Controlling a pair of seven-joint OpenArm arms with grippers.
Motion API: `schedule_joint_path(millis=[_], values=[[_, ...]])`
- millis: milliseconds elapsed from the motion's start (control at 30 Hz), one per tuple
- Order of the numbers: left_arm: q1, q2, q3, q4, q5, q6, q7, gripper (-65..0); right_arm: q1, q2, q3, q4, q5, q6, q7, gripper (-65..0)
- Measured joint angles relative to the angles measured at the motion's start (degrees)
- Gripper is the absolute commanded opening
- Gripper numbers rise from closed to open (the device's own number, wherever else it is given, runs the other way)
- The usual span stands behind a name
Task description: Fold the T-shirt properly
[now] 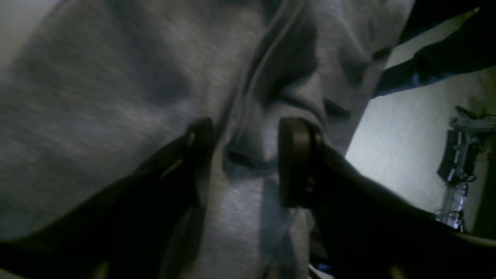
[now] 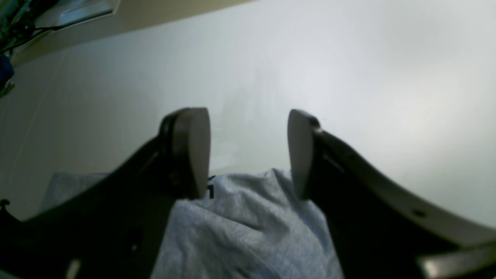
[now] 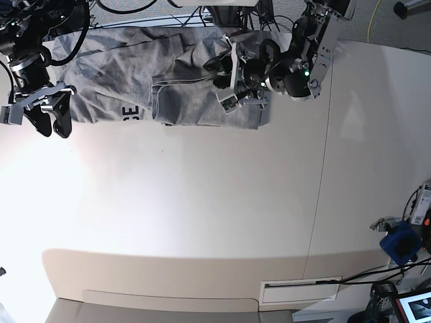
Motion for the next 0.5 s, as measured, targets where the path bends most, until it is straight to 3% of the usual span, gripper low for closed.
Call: schedule_joint_path(millis=[233,500], values=[[-0.11,0.00,0.00,-0.04,-4.33,0.00,-0.22,-65.0,0.00,0.00,0.00,0.00,0.00,0.00,-0.02,-33.3],[-0.13,0.00,-0.02,-0.04,-4.33,-0.04,-0.24,-65.0,0.02,0.00,0.00,0.00,0.00,0.00,0.00,-33.3]])
